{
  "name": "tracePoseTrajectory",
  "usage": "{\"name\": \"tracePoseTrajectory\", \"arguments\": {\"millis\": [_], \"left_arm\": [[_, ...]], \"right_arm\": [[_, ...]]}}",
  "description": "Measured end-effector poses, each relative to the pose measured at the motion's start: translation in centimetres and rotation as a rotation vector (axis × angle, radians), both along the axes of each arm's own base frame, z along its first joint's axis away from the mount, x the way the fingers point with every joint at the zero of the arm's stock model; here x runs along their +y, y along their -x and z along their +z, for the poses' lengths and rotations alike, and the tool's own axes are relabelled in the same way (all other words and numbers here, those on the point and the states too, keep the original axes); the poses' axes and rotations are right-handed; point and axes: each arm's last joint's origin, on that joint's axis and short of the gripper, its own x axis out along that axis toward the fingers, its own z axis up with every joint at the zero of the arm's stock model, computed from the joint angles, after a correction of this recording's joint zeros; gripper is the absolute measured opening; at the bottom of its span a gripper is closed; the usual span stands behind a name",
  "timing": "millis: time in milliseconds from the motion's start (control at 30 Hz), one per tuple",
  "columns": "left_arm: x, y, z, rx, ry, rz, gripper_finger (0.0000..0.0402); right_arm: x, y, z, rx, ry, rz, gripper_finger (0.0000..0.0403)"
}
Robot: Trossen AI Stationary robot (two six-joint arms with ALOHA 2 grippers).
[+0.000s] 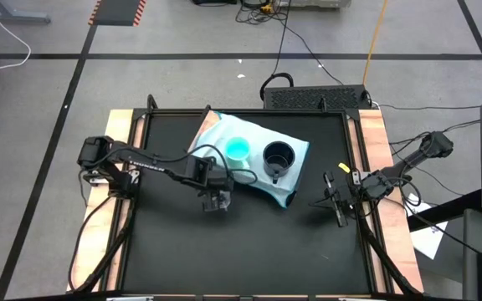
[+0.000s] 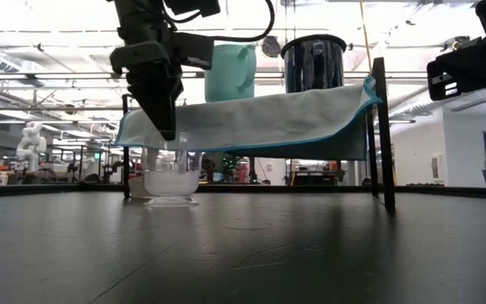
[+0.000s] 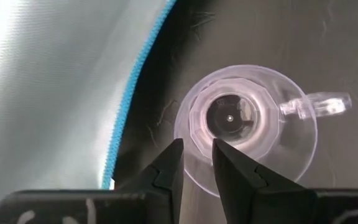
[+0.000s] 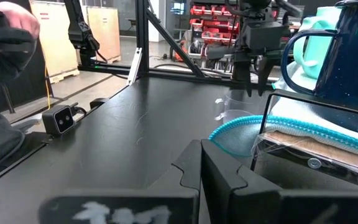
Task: Stack small to large cups/mugs on shelf
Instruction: Put the transparent mug on the shelf
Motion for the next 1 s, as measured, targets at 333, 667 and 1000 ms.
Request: {"name": "tracePoseTrajectory", "arguments": {"millis": [333,667,1000], "left_arm": [[-0.5,0.4,1.1,-0.033,-0.007,-0.028,0.0086],[-0.7,1.9,4.3,-0.135,0.097,-0.061,0.0086],[-4.2,1.6,2.3,-0.049,0.145,-0.215,0.0086]], "right_arm": [[0.0,0.0,0.0,-0.001,0.002,0.0,0.0],[0.0,0.0,0.0,0.0,0.003,0.0,0.0],[0.0,0.0,0.0,-0.001,0.002,0.0,0.0]]}}
